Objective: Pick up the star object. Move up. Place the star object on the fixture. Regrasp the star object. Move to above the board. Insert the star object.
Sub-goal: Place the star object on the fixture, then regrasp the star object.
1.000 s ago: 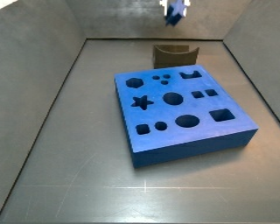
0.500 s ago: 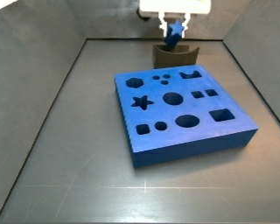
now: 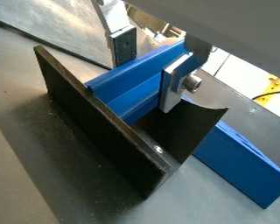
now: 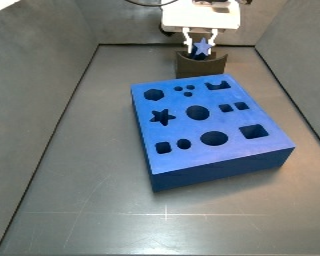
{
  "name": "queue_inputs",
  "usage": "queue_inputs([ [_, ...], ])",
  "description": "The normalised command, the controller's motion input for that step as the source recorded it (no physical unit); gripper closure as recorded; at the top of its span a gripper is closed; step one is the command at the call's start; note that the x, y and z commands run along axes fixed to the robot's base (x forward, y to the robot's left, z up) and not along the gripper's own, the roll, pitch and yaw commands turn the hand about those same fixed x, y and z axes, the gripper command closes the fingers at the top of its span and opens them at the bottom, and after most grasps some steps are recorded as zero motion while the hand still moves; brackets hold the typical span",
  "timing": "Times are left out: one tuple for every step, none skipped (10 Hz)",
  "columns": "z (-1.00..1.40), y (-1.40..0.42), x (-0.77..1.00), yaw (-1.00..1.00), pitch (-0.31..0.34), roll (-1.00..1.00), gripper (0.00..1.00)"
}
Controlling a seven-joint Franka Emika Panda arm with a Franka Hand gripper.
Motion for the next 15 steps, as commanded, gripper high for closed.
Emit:
queue_inputs([
  [-0.37,0.13,0.08,-0.07,-0.025,-0.13,1.00],
  [0.00,0.00,0.00,0.00,0.000,0.00,0.00],
  [1.00,0.00,0.00,0.09,0.060,0.01,0.00],
  [1.00,0.00,-0.01,0.09,0.063,0.02,0.00],
  [1.00,0.00,-0.03,0.07,0.083,0.03,0.00],
  [1.00,0.00,-0.03,0.05,0.089,0.04,0.00],
  [1.00,0.00,-0.03,0.02,0.107,0.04,0.00],
  [0.94,0.00,-0.03,0.00,0.117,0.05,0.00],
  [0.71,0.00,-0.03,-0.02,0.119,0.05,0.00],
  [0.59,0.00,-0.03,-0.04,0.112,0.05,0.00],
  [0.30,0.00,-0.02,-0.05,0.096,0.05,0.00],
  [0.19,0.00,-0.02,-0.06,0.091,0.05,0.00],
  [0.67,-1.00,-0.07,0.02,0.039,1.00,0.00],
  [0.68,-1.00,-0.07,0.02,0.037,1.00,0.00],
  [0.67,-1.00,-0.09,0.02,0.027,1.00,0.00],
])
